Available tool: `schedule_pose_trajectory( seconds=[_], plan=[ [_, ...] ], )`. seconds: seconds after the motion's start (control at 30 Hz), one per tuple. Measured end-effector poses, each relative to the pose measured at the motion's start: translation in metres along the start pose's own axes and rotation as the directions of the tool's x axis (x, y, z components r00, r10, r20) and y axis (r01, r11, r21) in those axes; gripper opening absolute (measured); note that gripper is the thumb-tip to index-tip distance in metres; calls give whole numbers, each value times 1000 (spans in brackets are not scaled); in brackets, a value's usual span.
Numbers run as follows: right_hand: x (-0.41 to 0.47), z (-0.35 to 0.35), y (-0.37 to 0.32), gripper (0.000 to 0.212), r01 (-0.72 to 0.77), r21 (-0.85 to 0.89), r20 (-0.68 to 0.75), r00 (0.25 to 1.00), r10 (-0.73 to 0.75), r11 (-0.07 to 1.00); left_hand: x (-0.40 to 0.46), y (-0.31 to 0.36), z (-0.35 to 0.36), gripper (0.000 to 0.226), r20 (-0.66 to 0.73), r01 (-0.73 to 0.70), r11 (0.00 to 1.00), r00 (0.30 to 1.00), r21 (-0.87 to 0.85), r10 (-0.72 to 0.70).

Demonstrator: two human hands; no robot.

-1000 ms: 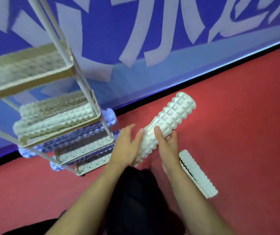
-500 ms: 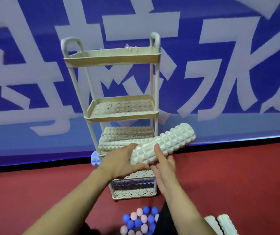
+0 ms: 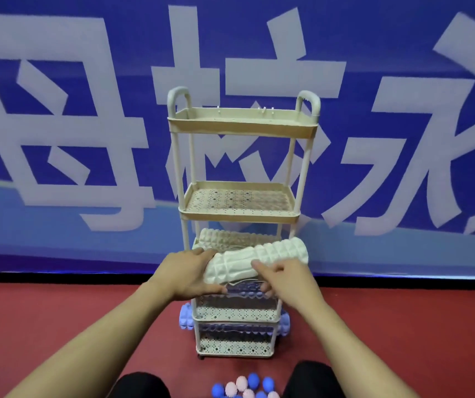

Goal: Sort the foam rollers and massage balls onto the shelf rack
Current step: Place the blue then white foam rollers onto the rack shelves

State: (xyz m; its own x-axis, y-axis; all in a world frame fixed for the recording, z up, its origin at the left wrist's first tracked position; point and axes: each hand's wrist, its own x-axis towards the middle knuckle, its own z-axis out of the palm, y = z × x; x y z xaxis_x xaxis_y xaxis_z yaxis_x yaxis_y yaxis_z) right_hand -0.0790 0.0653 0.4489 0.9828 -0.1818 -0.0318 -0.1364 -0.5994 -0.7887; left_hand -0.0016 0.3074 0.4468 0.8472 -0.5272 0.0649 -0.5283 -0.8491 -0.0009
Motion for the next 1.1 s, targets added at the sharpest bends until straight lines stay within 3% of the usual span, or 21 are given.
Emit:
schedule_pose_trajectory(
  seconds=[0.07,0.13,0.23,0.37,0.47,0.67,0.83,1.1],
  plan=[
    [13,-8,-9,49,246,-296,-106,952,-287,923,3,-7,-1,103,-18,-52,993,998,108,54],
    [29,-11,-12,64,440,-504,78,880,-468,744,5,-11,-1,105,-32,-107,977,993,182,115],
    [45,-6,-9,86,524,-617,354,851,-388,587,9,-14,3,92,-98,-189,961,972,203,212],
    [53,-1,-5,93,493,-613,420,865,-274,617,18,-19,15,86,-176,-279,935,931,217,319],
    [59,5,-3,88,481,-637,404,874,-270,602,23,-21,25,89,-188,-248,948,940,199,286],
    [81,19,13,84,314,-764,266,949,-169,563,34,-36,33,80,-182,-34,999,983,-1,33],
    [112,36,14,89,172,-777,129,985,-113,605,37,-51,36,78,-173,98,993,979,-71,-109],
    [165,66,-8,85,221,-825,180,975,-128,520,42,-55,52,76,-157,272,923,934,-272,-321]
  ],
)
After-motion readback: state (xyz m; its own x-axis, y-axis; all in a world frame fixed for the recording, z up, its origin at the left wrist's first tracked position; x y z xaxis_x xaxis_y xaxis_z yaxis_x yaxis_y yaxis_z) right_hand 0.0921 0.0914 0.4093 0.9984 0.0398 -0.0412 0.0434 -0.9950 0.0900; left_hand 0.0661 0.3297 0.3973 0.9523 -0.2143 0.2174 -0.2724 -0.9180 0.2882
